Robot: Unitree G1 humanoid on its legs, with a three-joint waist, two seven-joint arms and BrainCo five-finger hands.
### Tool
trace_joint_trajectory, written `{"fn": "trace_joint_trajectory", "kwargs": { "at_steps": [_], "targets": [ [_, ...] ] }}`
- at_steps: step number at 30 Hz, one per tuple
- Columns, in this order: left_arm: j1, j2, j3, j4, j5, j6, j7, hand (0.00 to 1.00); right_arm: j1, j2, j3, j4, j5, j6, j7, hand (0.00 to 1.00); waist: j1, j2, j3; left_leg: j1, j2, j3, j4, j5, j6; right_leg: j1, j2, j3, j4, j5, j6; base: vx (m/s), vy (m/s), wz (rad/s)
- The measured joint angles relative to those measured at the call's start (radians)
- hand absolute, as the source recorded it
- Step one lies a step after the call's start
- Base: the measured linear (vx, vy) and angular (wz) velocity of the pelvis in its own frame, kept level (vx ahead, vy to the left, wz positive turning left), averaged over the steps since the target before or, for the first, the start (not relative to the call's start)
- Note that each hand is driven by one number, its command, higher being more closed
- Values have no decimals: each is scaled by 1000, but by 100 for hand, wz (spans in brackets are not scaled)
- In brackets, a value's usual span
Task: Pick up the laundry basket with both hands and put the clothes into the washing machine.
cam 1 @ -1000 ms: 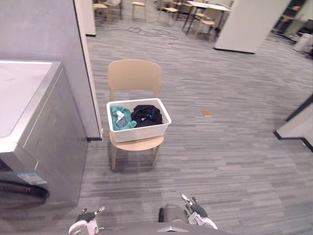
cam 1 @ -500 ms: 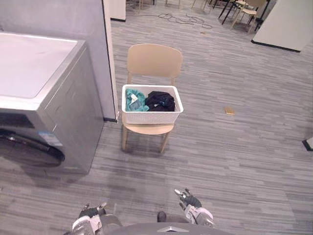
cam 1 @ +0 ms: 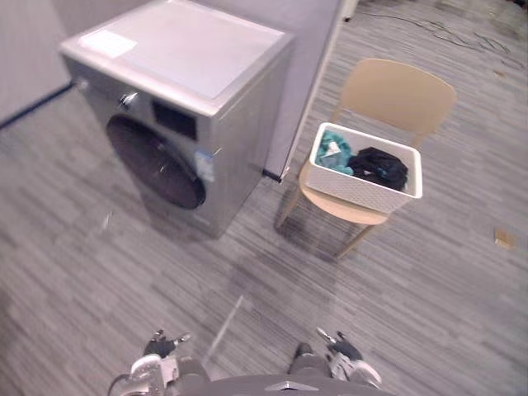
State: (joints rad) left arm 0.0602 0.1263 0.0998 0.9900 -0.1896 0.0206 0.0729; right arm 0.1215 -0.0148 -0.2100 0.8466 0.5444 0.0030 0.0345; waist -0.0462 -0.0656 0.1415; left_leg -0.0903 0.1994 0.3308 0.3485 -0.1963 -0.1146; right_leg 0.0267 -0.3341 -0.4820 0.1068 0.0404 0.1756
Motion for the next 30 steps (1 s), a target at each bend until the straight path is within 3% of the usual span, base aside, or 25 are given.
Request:
{"fn": "trace_joint_trajectory", "kwargs": {
  "at_steps": [2, 6, 7, 9, 10, 11, 12, 13, 14, 15, 17, 18, 20, 21, 22, 25, 28, 29, 30],
  "targets": [
    [-2, 16, -43, -5, 16, -1, -7, 0, -16, 5, -6, -5, 0, 0, 0, 0, -4, 9, -5, -30, -34, -6, 24, -7, 13, 11, -41, -24, -6, 33, 4, -14, 228, 56],
    [-21, 9, -122, -33, 60, -8, -19, 0, -63, -8, -6, -6, -2, 0, 0, 0, 4, 63, -3, -119, -80, -32, 64, -31, 67, -49, -107, -57, 42, 92, 4, -85, 140, 29],
    [-18, 3, -131, -30, 69, -8, -22, 0, -66, -14, -6, -5, -3, 1, 0, 0, 5, 66, -3, -122, -93, -31, 56, -38, 75, -65, -126, -54, 70, 96, -1, -134, 156, 31],
    [-12, -17, -155, -10, 97, -8, -23, 0, -70, -35, -11, -7, -15, -5, -2, 0, 0, 80, -2, -98, -116, -28, 3, -31, 89, -107, -170, -46, 178, 160, -107, -61, 148, 31],
    [-7, -20, -162, -10, 97, -10, -23, 0, -82, -47, -13, -8, -25, -10, -5, 0, -4, 100, 8, -49, -128, -29, -64, 3, 99, -147, -186, -10, 265, 231, -227, 15, 167, 23],
    [-10, -8, -158, -12, 96, -13, -21, 0, -92, -50, -27, -12, -34, -20, -9, 0, -6, 99, 25, -10, -135, -44, -112, 31, 107, -215, -177, 84, 413, 188, -278, 39, 185, 29],
    [-9, 5, -158, -10, 96, -13, -19, 0, -98, -38, -29, -15, -37, -23, -15, 0, -10, 91, 32, 15, -142, -58, -149, 51, 117, -258, -137, 154, 523, 79, -228, 40, 129, 30],
    [-9, 18, -158, -7, 96, -13, -19, 0, -100, -30, -29, -15, -41, -23, -18, 0, -12, 81, 34, 25, -142, -65, -168, 61, 119, -274, -99, 192, 568, 18, -206, 67, 53, 43],
    [-13, 37, -152, 6, 96, -13, -15, 0, -98, -14, -27, -14, -42, -22, -20, 0, -14, 63, 42, 44, -142, -85, -200, 78, 128, -298, -8, 243, 622, -93, -171, 69, -4, 45],
    [-11, 34, -136, 14, 94, -11, -13, 0, -94, -7, -27, -8, -42, -22, -21, 0, -16, 51, 49, 60, -146, -87, -224, 88, 132, -311, 63, 245, 623, -156, -170, 77, -22, 43],
    [-17, 24, -109, 22, 96, -9, -12, 0, -91, -6, -27, -1, -42, -19, -23, 0, -18, 47, 54, 75, -160, -98, -244, 98, 135, -314, 128, 248, 553, -201, -151, 117, -54, 33],
    [-27, 3, -80, 39, 99, -8, -11, 0, -84, -8, -31, 4, -42, -20, -24, 0, -28, 52, 57, 78, -166, -113, -247, 106, 128, -305, 189, 276, 424, -208, -136, 140, -75, 35],
    [-36, -19, -55, 54, 117, -6, -11, 0, -85, -8, -42, 5, -42, -20, -24, 0, -31, 48, 56, 78, -166, -130, -248, 113, 116, -303, 238, 338, 286, -191, -138, 180, -112, 40],
    [-42, -34, -38, 54, 118, -6, -11, 0, -80, -5, -50, 8, -45, -20, -25, 0, -36, 47, 56, 75, -168, -150, -246, 111, 104, -284, 248, 390, 182, -118, -140, 242, -181, 56],
    [-46, -56, -5, 57, 120, -6, -11, 0, -79, -9, -69, 35, -61, -21, -25, 0, -36, 48, 63, 97, -162, -163, -247, 102, 83, -257, 242, 369, 155, -43, -138, 205, -180, 54],
    [-43, -92, 57, 57, 125, -8, -8, 0, -86, -13, -90, 40, -82, -21, -27, 0, -22, 79, 52, 158, -103, -80, -286, 110, 45, -188, 292, 344, 109, -51, -152, 160, -178, 9],
    [-44, -98, 57, 58, 125, -8, -11, 0, -85, -13, -98, 51, -81, -21, -23, 0, -22, 82, 40, 183, -90, -80, -327, 126, 31, -162, 312, 334, 69, -51, -158, 61, -97, 0],
    [-7, -83, 45, 83, 125, -2, -12, 0, -10, -12, -117, 85, -81, 0, -23, 0, -15, 73, -30, 215, -122, -63, -400, 145, 42, -81, 303, 333, -85, 24, -145, 0, 0, 0],
    [-7, -83, 45, 83, 125, -2, -12, 0, -10, -12, -117, 85, -81, 0, -23, 0, -15, 73, -30, 215, -122, -63, -400, 145, 42, -81, 303, 333, -85, 24, -145, 0, 0, 0]
  ]
}}
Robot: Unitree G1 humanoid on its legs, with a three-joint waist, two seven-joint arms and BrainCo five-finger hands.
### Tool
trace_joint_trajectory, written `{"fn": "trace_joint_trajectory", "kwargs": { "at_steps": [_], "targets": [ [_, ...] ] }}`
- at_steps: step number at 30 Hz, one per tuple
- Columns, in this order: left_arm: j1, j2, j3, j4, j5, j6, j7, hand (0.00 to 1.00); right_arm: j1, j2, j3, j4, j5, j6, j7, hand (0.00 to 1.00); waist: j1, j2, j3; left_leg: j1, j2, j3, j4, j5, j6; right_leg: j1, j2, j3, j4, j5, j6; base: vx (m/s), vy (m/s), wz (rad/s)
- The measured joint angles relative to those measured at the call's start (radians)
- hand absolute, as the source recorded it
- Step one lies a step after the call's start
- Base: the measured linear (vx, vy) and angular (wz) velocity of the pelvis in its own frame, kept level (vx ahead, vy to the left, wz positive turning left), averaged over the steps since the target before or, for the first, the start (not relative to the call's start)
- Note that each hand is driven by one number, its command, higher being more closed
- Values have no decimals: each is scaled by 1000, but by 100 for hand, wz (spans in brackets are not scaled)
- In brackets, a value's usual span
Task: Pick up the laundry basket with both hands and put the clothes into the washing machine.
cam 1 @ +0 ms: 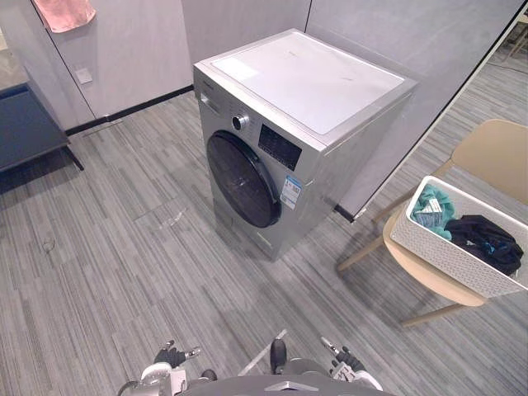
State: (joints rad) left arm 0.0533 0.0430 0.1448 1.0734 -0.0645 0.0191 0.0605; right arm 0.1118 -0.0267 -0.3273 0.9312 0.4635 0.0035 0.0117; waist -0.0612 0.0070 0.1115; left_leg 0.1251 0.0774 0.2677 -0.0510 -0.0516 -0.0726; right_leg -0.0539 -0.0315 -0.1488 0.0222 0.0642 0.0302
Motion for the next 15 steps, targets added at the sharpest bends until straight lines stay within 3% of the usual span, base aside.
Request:
{"fn": "trace_joint_trajectory", "kwargs": {
  "at_steps": [4, 10, 13, 14, 15],
  "targets": [
    [0, 0, 2, 0, 0, 0, 0, 0, 0, 1, -7, 3, 0, 0, 1, 0, 0, 0, 0, 0, 0, 0, 0, 0, 0, 1, 0, 0, -1, 0, 0, 0, 0, 0],
    [2, 4, 65, 18, -1, 0, -9, 0, 8, 15, -159, 125, 0, 0, 0, 0, 2, -18, -11, 26, 15, -18, 37, -27, -7, 69, 8, -18, -29, -1, 0, 1, -10, 8],
    [3, 8, 117, 18, -15, 1, -18, 0, 13, 20, -246, 174, 0, 0, -1, 0, 6, -12, -8, -73, 72, -28, 274, -155, -26, 59, 24, -30, 30, -53, -8, -30, -46, 6],
    [0, 3, 155, 18, -42, 1, -22, 0, 20, 15, -277, 180, 1, 0, -6, 0, 8, 15, 0, -124, 119, -21, 411, -217, -44, 52, 40, -48, 61, -85, -13, -19, -20, 7],
    [0, 0, 172, 19, -54, 2, -22, 0, 25, 15, -280, 180, 0, -1, -9, 0, 6, 11, 5, -156, 143, -3, 489, -230, -51, 56, 43, -61, 76, -96, -15, -54, 39, 30]
  ]
}}
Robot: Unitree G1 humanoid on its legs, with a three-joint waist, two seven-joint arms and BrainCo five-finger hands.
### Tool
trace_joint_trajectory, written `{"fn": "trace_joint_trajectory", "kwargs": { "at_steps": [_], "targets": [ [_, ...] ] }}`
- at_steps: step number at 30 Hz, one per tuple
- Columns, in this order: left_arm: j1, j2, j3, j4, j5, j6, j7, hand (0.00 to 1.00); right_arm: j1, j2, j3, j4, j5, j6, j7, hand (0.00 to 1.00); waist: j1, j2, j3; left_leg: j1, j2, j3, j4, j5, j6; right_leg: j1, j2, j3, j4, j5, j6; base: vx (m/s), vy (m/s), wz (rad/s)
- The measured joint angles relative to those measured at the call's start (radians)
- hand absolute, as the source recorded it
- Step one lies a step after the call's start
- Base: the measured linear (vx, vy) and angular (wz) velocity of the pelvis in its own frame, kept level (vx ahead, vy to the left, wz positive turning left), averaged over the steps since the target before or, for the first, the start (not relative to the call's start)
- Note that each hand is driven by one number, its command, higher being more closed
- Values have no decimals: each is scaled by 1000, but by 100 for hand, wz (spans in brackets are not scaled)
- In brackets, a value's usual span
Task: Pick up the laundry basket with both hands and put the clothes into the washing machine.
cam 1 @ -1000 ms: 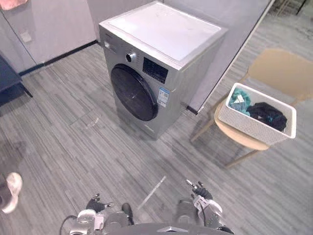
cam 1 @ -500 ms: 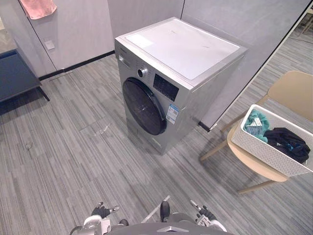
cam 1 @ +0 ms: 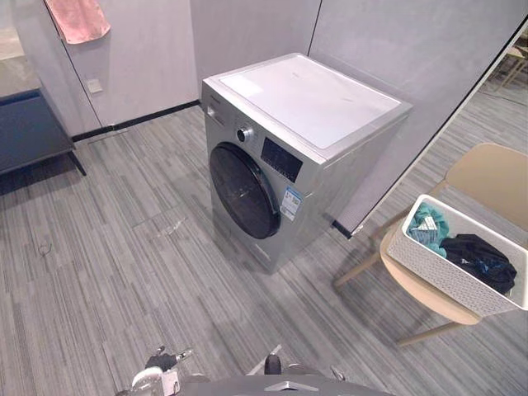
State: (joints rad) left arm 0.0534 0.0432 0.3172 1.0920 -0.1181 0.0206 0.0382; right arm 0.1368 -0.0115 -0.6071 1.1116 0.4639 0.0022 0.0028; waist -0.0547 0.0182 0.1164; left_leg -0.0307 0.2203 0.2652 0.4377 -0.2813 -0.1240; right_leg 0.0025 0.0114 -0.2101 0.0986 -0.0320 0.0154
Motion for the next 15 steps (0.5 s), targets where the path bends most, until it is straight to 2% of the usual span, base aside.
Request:
{"fn": "trace_joint_trajectory", "kwargs": {
  "at_steps": [1, 2, 4, 6, 7, 8, 9, 10, 11, 12, 13, 14, 15],
  "targets": [
    [-3, -8, 34, -14, -44, -1, -1, 0, 3, 2, 7, 0, 0, 1, -6, 0, 3, -6, 19, -87, 43, 33, 201, 27, 23, -5, -12, -8, 45, -29, -2, -57, 91, 36],
    [-15, -8, 39, -42, -79, -6, -2, 0, 7, 0, 19, 0, 0, 1, -9, 0, 12, -24, 44, -157, 67, 31, 367, 72, 46, -9, -35, -8, 88, -53, -1, -67, 130, 23],
    [-7, -7, 38, -56, -121, -8, 1, 0, 5, -18, 45, -1, 1, -2, -12, 0, 17, -18, 46, -218, 102, 30, 469, 36, 42, -17, -77, 1, 116, -66, 6, -9, 197, -21],
    [-3, -5, 38, -55, -151, -9, 2, 0, -16, -17, 44, -14, 14, -8, -13, 0, 14, -20, 45, -212, 133, 41, 358, 11, 46, -25, -126, 4, 107, -68, 14, 40, 281, -38],
    [0, -5, 44, -53, -158, -9, 14, 0, -15, -9, 45, -37, 41, -9, -13, 0, 11, -20, 45, -185, 159, 49, 217, 15, 43, -30, -153, 9, 89, -66, 33, 37, 290, -35],
    [3, -6, 57, -48, -160, -9, 18, 0, -15, -6, 46, -42, 52, -9, -13, 0, 8, -19, 45, -170, 173, 56, 146, 18, 41, -37, -168, 13, 85, -65, 48, 77, 517, -29],
    [13, -9, 75, -38, -163, -9, 23, 0, -13, -6, 44, -54, 61, -10, -14, 0, -4, -8, 41, -142, 201, 74, -13, 31, 41, -47, -196, 23, 74, -53, 99, 94, 600, -4],
    [16, -11, 79, -12, -166, -13, 22, 0, -19, -15, 26, -42, 61, -13, -16, 0, -7, 3, 34, -130, 186, 103, -49, 109, -10, -49, -226, 39, 59, -35, 155, 114, 596, 7],
    [15, -5, 74, -8, -164, -13, 21, 0, -22, -16, 12, -22, 61, -10, -18, 0, -4, 7, 36, -136, 161, 117, -53, 117, -21, -39, -250, 47, 38, -33, 180, 151, 467, 18],
    [16, -1, 68, 1, -161, -15, 22, 0, -32, -18, 4, 3, 60, -2, -25, 0, -4, 0, 30, -137, 138, 139, -48, 117, -21, -26, -270, 72, 52, -40, 207, 235, 374, 21],
    [16, 2, 58, 2, -158, -15, 22, 0, -41, -15, 6, 9, 60, 4, -31, 0, -7, -2, 27, -138, 114, 146, -34, 116, -19, -18, -280, 87, 101, -48, 212, 262, 354, 25],
    [15, 10, 47, 2, -158, -15, 21, 0, -42, -9, 5, 9, 61, 4, -31, 0, -9, -15, 20, -142, 88, 147, -27, 104, -6, -4, -288, 86, 102, -47, 208, 295, 269, 28],
    [6, 32, 14, 1, -153, -15, 19, 0, -54, 0, 4, 9, 62, 2, -34, 0, -2, -40, 4, -152, 42, 152, 1, 72, 11, 21, -318, 48, 63, -56, 199, 257, 229, 10]
  ]
}}
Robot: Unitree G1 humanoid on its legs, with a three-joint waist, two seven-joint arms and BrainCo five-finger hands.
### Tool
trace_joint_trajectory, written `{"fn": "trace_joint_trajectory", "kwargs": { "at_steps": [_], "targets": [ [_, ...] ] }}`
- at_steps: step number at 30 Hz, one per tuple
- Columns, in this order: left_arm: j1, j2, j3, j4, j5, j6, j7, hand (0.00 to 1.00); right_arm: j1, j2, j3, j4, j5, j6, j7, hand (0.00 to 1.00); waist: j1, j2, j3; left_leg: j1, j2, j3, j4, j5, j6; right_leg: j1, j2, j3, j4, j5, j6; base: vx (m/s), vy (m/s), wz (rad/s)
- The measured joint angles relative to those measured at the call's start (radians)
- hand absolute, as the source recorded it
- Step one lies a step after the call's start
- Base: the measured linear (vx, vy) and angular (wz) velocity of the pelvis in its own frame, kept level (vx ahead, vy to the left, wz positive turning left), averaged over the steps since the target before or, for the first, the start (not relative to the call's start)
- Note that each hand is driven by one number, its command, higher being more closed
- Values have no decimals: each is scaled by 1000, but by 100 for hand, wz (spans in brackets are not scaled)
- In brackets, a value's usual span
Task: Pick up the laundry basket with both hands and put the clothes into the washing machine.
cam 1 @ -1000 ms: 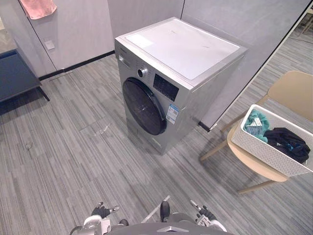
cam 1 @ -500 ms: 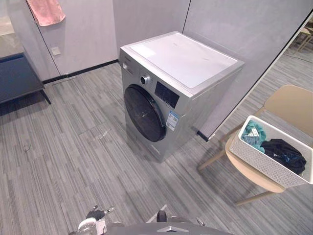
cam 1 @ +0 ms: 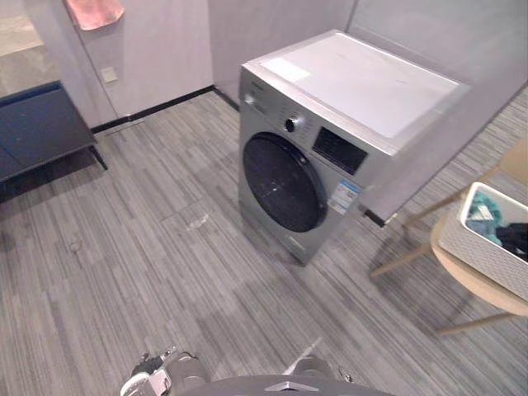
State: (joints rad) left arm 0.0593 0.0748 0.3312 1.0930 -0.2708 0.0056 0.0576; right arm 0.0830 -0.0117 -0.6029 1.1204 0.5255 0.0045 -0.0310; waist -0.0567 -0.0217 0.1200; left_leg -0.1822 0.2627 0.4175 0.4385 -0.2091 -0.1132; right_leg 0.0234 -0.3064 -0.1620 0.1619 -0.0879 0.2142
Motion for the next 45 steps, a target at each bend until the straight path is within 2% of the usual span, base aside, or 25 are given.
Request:
{"fn": "trace_joint_trajectory", "kwargs": {
  "at_steps": [3, 4, 6, 7, 8, 9, 11, 12, 14, 15, 16, 17, 19, 23, 27, 29, 32, 33, 34, 36, 38, 40, 41, 42, 45],
  "targets": [
    [-32, 21, -72, 37, 4, 0, 0, 0, -59, -4, 1, 2, 40, -16, -15, 0, 3, 4, -7, -7, -27, 43, 51, -59, 23, -3, -37, 24, -34, 51, -22, 206, 282, -28],
    [-34, 19, -107, 39, 13, 0, 0, 0, -61, -14, 5, -4, 77, -26, -14, 0, 7, 15, -11, 16, -42, 75, 31, -61, 35, -37, -48, 50, 0, 78, -57, 152, 266, -70],
    [-33, 18, -134, 36, 20, 0, 1, 0, -81, -31, 52, -6, 102, -35, -13, 0, 20, 21, -11, 79, -71, 126, -35, -37, 64, -130, -69, 69, 131, 119, -117, 151, 262, -82],
    [-28, 20, -159, 35, 18, 0, 1, 0, -92, -43, 88, -8, 105, -40, -11, 0, 10, 30, -6, 115, -81, 134, -63, -15, 77, -186, -76, 63, 229, 153, -166, 204, 247, -48],
    [-38, 21, -183, 27, 17, -1, 2, 0, -96, -42, 116, -19, 106, -44, -11, 0, -11, 45, 5, 145, -76, 135, -85, -3, 83, -235, -65, 64, 349, 122, -147, 209, 186, -33],
    [-40, 26, -189, 25, 14, -2, 2, 0, -97, -38, 131, -29, 106, -44, -10, 0, -15, 44, 8, 164, -75, 137, -99, 0, 80, -255, -53, 60, 405, 84, -138, 217, 92, -19],
    [-57, 42, -215, 15, 6, -9, 2, 0, -99, -38, 225, -95, 96, -39, -2, 0, -6, 45, 22, 245, -75, 177, -173, 16, 61, -331, 5, -24, 519, -61, -134, 176, -7, -40],
    [-57, 43, -216, 16, 6, -8, 3, 0, -104, -37, 261, -132, 94, -39, -1, 0, -7, 46, 25, 262, -75, 194, -194, 30, 55, -353, 28, -52, 492, -77, -137, 169, -72, -39],
    [-55, 41, -214, 17, 6, -8, 4, 0, -113, -35, 321, -213, 68, -39, 0, 0, -10, 47, 35, 293, -79, 219, -242, 55, 22, -373, 77, -86, 284, -34, -141, 193, -153, -20],
    [-53, 43, -213, 18, 8, -7, 4, 0, -117, -34, 329, -227, 57, -38, 1, 0, -8, 37, 38, 304, -89, 223, -254, 64, 7, -370, 84, -82, 201, 27, -145, 234, -200, -25],
    [-54, 29, -194, 24, 13, -6, 6, 0, -133, -47, 335, -245, 54, -40, 1, 0, -3, 42, 56, 330, -93, 224, -289, 82, -21, -363, 111, -67, 150, 138, -178, 232, -196, -31],
    [-53, 5, -194, 31, 20, -4, 4, 0, -153, -59, 346, -265, 51, -44, 0, 0, -5, 73, 67, 326, -75, 226, -316, 118, -33, -364, 139, -54, 137, 149, -185, 239, -216, -28],
    [-55, -31, -184, 32, 34, -3, 7, 0, -156, -79, 359, -309, 26, -45, 1, 0, -8, 91, 80, 338, -72, 215, -348, 158, -44, -372, 159, -41, 163, 96, -192, 150, -163, -7],
    [-55, -56, -174, 15, 37, -6, 4, 0, -83, -88, 369, -403, 14, -47, 3, 0, -11, 89, 79, 376, -9, 162, -309, 210, -66, -292, 179, -98, 205, 12, -216, 105, -167, 27],
    [-49, -49, -165, -5, 38, -6, 3, 0, -25, -92, 403, -488, -70, -45, 10, 0, -9, 76, 68, 294, 80, 105, -49, 203, -42, -228, 194, -123, 179, -30, -208, 4, -140, 21],
    [-33, -38, -175, -20, 38, -7, 5, 0, -20, -97, 414, -526, -107, -45, 9, 0, -5, 76, 68, 216, 134, 74, 152, 258, 49, -198, 205, -100, 172, -34, -213, 2, -90, -33],
    [-26, -38, -182, -21, 38, -8, 4, 0, -17, -119, 411, -565, -163, -45, 4, 0, -9, 75, 69, 203, 137, 75, 225, 332, 75, -170, 191, -73, 158, -39, -218, 40, -10, -23],
    [-26, -39, -183, -22, 38, -8, 3, 0, -21, -121, 411, -575, -177, -45, 2, 0, -11, 76, 69, 197, 133, 71, 239, 288, 64, -166, 182, -66, 151, -38, -219, 57, 84, -3],
    [-27, -42, -184, -23, 38, -8, 1, 0, -27, -139, 411, -595, -182, -45, -1, 0, -11, 78, 68, 182, 106, 62, 221, 177, 48, -161, 166, -55, 137, -37, -219, 36, 112, 4],
    [-19, -45, -185, -23, 38, -8, 1, 0, -61, -173, 416, -595, -220, -45, 0, 0, -8, 84, 64, 165, 54, 42, 47, 106, 23, -159, 151, -40, 119, -30, -207, 30, 149, 1],
    [-6, -47, -180, -23, 41, -8, 1, 0, -99, -202, 434, -594, -219, -45, 6, 0, -2, 98, 56, 163, 26, -2, -127, 134, 14, -176, 148, -29, 118, -17, -184, 18, 214, -25],
    [6, -63, -184, -19, 61, -7, 0, 0, -135, -236, 440, -594, -218, -45, 24, 0, 3, 143, 44, 167, 4, -13, -250, 253, -9, -185, 157, -6, 103, 8, -136, 60, 362, -39],
    [9, -71, -189, -14, 62, -7, -1, 0, -134, -246, 436, -595, -215, -45, 31, 0, -5, 163, 27, 183, -9, -11, -283, 223, -32, -179, 148, -3, 79, 21, -113, 138, 377, 2],
    [4, -73, -199, -15, 80, -7, -8, 0, -132, -242, 434, -595, -207, -44, 38, 0, -14, 167, 24, 207, -45, -7, -347, 209, -25, -162, 127, -6, 34, 51, -84, 133, 429, 18],
    [0, -51, -209, -16, 104, -6, -18, 0, -115, -208, 443, -596, -197, -26, 63, 0, -5, 131, 24, 216, -106, -1, -395, 214, -18, -126, 88, -11, -58, 118, -60, 65, 217, 13]
  ]
}}
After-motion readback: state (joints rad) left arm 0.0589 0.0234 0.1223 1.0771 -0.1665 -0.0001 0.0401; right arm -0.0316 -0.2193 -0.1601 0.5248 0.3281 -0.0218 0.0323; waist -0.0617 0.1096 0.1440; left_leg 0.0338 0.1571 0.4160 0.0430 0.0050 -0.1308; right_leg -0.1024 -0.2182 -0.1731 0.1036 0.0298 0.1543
